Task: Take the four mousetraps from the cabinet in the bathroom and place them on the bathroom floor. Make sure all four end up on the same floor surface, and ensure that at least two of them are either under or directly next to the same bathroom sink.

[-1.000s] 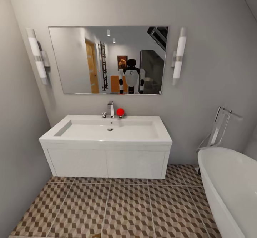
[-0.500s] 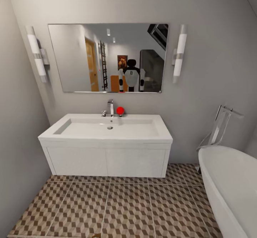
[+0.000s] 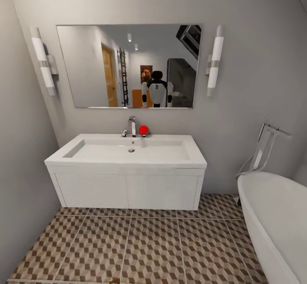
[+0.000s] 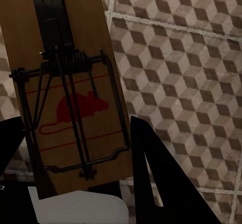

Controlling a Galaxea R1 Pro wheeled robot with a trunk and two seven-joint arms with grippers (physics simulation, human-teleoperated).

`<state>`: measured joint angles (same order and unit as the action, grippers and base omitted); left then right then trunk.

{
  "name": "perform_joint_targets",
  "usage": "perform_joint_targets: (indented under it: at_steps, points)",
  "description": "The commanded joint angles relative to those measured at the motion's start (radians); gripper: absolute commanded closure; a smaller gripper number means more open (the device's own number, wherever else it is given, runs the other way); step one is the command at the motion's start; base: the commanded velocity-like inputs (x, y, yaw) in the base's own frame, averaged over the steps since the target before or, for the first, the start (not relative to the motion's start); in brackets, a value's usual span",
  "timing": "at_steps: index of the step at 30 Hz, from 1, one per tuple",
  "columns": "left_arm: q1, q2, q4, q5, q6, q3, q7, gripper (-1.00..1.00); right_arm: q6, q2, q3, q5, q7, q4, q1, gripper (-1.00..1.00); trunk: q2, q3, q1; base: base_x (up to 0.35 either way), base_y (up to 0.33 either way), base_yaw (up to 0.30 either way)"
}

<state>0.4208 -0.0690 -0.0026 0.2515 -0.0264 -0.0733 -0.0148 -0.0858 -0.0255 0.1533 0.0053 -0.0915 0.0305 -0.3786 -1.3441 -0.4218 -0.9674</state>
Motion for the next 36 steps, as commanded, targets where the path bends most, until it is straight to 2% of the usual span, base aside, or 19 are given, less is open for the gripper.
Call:
perform_joint_targets:
  at_steps: [1, 36]
  points:
    - [0.001, 0.0, 0.001, 0.008, -0.003, -0.008, 0.001, 1.0, -0.005, -0.001, 0.006, -0.001, -0.008, 0.003, -0.001, 1.0, -0.008, -0.004, -0.004, 0.0, 0.0, 0.0]
    - [0.0, 0.001, 0.001, 0.009, -0.006, -0.008, 0.001, 1.0, -0.005, -0.001, 0.006, -0.001, -0.008, 0.003, -0.002, 1.0, -0.253, -0.114, -0.138, 0.0, 0.0, 0.0]
